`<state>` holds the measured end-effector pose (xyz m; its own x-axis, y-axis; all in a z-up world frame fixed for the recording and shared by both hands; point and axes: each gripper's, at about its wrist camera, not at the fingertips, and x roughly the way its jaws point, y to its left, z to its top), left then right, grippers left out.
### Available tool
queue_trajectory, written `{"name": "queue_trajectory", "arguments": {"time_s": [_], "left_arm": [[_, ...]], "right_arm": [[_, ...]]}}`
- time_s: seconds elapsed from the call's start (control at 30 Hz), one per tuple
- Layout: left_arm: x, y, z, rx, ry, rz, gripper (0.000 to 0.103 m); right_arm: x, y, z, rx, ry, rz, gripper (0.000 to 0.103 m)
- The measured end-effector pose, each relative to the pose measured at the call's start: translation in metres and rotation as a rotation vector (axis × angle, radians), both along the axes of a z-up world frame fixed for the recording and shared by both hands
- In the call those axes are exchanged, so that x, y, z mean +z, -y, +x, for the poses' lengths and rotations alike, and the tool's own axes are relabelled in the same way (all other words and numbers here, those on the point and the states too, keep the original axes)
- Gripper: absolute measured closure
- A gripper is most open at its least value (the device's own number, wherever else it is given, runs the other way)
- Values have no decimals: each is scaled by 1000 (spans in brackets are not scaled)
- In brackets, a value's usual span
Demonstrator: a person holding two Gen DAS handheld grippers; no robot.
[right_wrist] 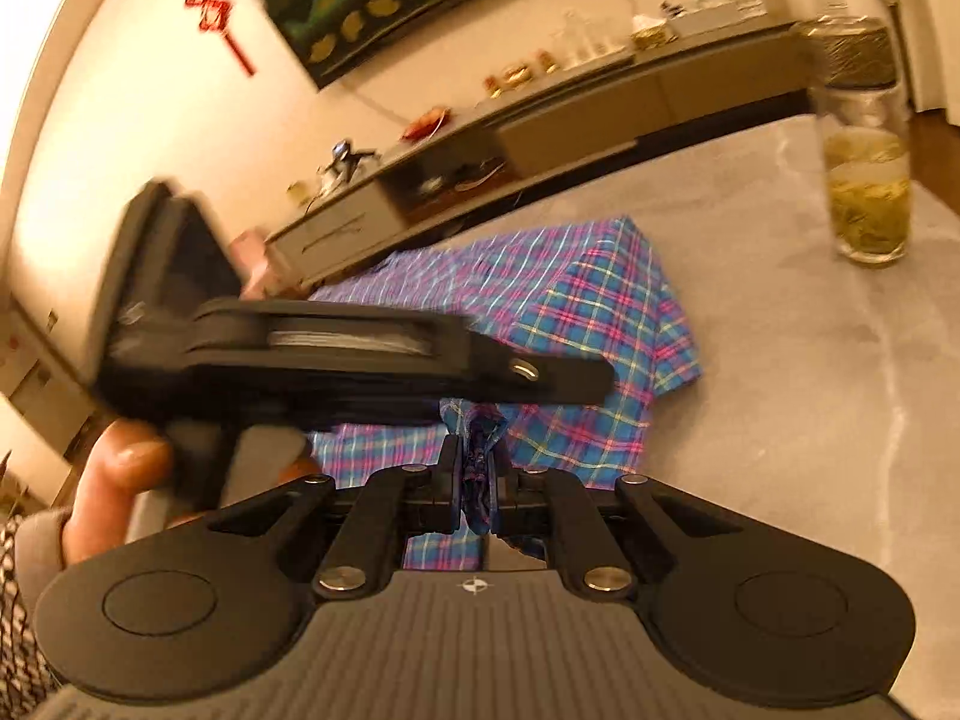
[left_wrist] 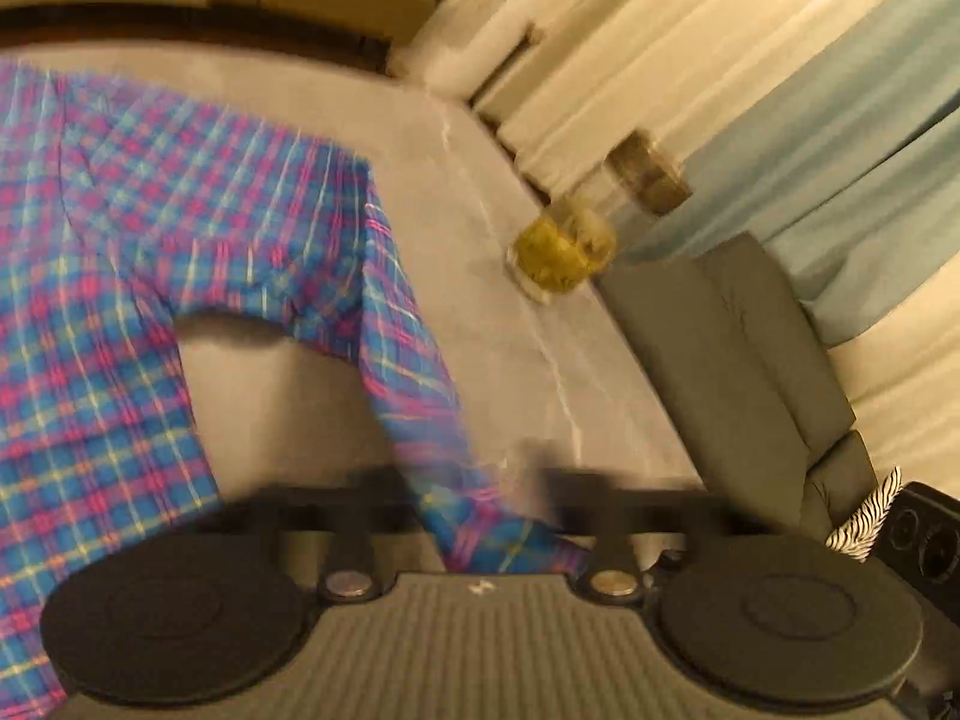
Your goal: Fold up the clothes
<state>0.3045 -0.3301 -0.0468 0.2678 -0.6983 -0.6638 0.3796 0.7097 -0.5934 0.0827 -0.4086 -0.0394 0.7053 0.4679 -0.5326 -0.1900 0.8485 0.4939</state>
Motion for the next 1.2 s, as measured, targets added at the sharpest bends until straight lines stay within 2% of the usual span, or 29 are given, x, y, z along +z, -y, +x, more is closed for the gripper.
{"name": "queue_trajectory", "arguments": {"time_s": [0.03, 0.1, 0.13, 0.17, 0.2, 0.23, 0.33, 0.37, 0.4, 0.43, 0.47, 0.5, 0.53, 0.67, 0.7, 0.73, 0.77, 0.87, 0.93, 1.07, 1.13, 1.17, 1.2], "left_arm": [[1, -2, 1, 5, -3, 13, 101], [14, -11, -2, 1, 41, 67, 101], [24, -21, -3, 2, 55, 84, 101], [35, -32, -3, 2, 68, 104, 101], [48, -48, -1, 3, 74, 132, 101], [61, -63, 1, 2, 84, 164, 101], [99, -125, 11, 38, 155, 329, 101], [101, -148, 20, 69, 154, 379, 99], [104, -172, 30, 100, 153, 428, 87], [103, -194, 39, 132, 148, 485, 50], [92, -211, 45, 174, 130, 564, 28], [78, -230, 47, 231, 111, 629, 13], [64, -248, 46, 275, 88, 633, 15], [4, -314, 26, 403, -55, 427, 15], [-9, -325, 18, 434, -67, 412, 15], [-16, -334, 11, 459, -59, 382, 11], [-15, -337, 4, 478, -22, 339, 9], [-18, -342, -9, 495, -5, 212, 8], [-19, -328, -10, 435, 57, 237, 8], [-21, -300, -4, 355, 208, 365, 6], [-23, -292, -2, 336, 258, 379, 6], [-23, -287, 0, 329, 280, 383, 10], [-22, -280, 3, 328, 293, 376, 35]], "right_arm": [[-2, -1, 1, 13, -7, -6, 95], [-4, 2, 1, 15, -15, 17, 91], [-3, 6, 0, 23, -18, 36, 70], [-2, 8, -3, 29, -17, 47, 40], [1, 8, -7, 43, -8, 51, 29], [3, 4, -10, 70, 3, 52, 23], [6, -11, -14, 138, 2, 29, 23], [6, -19, -14, 155, 0, 9, 22], [7, -27, -12, 167, -5, -11, 22], [7, -37, -10, 180, -14, -37, 21], [5, -47, -7, 189, -24, -62, 21], [2, -56, -5, 192, -35, -83, 20], [-1, -65, -3, 194, -48, -104, 20], [-9, -95, -2, 200, -73, -189, 19], [-9, -101, -7, 203, -70, -197, 19], [-9, -107, -12, 206, -68, -205, 19], [-9, -112, -13, 201, -67, -209, 19], [-8, -117, -6, 174, -59, -198, 19], [-6, -120, 1, 156, -51, -183, 19], [-9, -133, 14, 151, -53, -152, 19], [-13, -139, 18, 166, -58, -162, 19], [-15, -141, 19, 175, -62, -171, 19], [-18, -142, 20, 179, -68, -178, 19]]}}
